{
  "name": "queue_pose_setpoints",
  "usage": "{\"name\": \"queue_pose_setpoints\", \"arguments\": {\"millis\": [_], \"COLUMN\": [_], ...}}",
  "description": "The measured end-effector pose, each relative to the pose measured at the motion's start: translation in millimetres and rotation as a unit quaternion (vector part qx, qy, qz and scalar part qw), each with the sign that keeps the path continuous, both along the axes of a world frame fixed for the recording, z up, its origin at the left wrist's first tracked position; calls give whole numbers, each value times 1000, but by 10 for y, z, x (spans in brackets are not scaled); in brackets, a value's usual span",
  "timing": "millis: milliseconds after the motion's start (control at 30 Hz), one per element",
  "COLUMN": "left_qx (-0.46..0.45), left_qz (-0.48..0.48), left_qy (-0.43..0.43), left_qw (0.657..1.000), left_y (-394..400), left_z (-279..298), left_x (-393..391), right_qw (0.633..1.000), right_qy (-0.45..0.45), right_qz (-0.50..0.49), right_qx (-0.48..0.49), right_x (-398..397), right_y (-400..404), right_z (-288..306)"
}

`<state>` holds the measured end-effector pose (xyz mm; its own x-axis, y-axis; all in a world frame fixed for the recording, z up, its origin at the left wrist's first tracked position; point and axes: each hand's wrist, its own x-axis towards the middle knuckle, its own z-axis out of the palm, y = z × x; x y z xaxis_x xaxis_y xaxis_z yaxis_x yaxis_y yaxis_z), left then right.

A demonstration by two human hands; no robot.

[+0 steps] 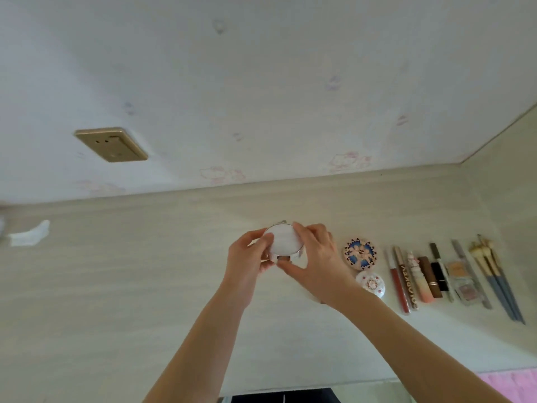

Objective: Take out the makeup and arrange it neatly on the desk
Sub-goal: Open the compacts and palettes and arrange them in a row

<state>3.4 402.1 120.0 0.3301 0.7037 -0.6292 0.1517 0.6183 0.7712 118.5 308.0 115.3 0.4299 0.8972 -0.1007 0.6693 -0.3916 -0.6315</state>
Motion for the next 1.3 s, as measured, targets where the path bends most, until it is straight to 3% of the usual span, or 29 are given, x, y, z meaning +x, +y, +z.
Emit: {"name": "queue_pose_setpoints", "arguments": {"millis": [133,567,733,933,1167,1300], "left_qx": [-20,-36,-49,-51,-31,16], "left_qz": [51,-43,-8,-6,-48,-74], "left_qy": [-52,-164,-164,-177,-250,-253], "left_qw": [997,985,985,983,967,965], "left_y": [207,470,532,546,548,655], "left_z": [252,617,595,535,356,88], "left_x": [-393,-1599,-1963,-2210,-2312,-2315], "right_qw": [997,990,982,942,916,924], "right_qy": [31,72,149,307,396,378], "right_qz": [45,-60,-104,-123,-37,12], "right_qx": [57,101,56,46,45,52], "right_x": [-248,-1609,-2088,-2288,-2125,-2009], "right_y": [136,514,601,689,817,924], "right_z": [226,489,468,577,566,374]}}
